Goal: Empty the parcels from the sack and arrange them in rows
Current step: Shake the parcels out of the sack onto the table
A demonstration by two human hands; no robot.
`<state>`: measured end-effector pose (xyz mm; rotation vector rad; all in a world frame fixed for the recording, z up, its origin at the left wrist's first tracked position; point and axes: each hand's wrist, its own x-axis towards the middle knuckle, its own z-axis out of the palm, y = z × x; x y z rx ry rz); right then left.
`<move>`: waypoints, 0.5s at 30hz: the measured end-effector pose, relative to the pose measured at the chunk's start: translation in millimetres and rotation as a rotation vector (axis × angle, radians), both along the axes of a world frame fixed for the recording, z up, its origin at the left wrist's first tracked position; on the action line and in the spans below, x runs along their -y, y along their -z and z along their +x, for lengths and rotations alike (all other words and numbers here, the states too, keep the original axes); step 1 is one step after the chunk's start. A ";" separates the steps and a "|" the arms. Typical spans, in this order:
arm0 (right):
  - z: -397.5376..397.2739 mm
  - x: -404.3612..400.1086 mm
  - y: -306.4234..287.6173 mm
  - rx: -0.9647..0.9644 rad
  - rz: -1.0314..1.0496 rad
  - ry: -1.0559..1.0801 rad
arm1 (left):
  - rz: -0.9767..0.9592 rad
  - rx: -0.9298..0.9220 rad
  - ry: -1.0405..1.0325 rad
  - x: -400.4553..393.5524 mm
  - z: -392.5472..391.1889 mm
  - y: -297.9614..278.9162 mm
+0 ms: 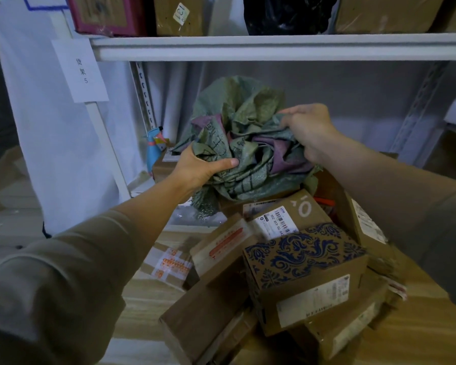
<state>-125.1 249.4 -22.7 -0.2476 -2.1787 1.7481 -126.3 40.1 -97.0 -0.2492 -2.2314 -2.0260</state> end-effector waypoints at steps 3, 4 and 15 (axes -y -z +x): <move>3.6 -4.0 -4.6 -0.028 0.002 0.027 | 0.039 0.001 -0.006 -5.2 -1.0 -2.2; 3.7 -6.2 -4.9 -0.041 0.005 0.043 | 0.044 0.001 0.000 -7.5 -1.2 -3.2; 8.2 -46.5 -11.9 -0.252 -0.038 0.242 | -0.025 -0.054 -0.041 -56.1 -5.5 -23.3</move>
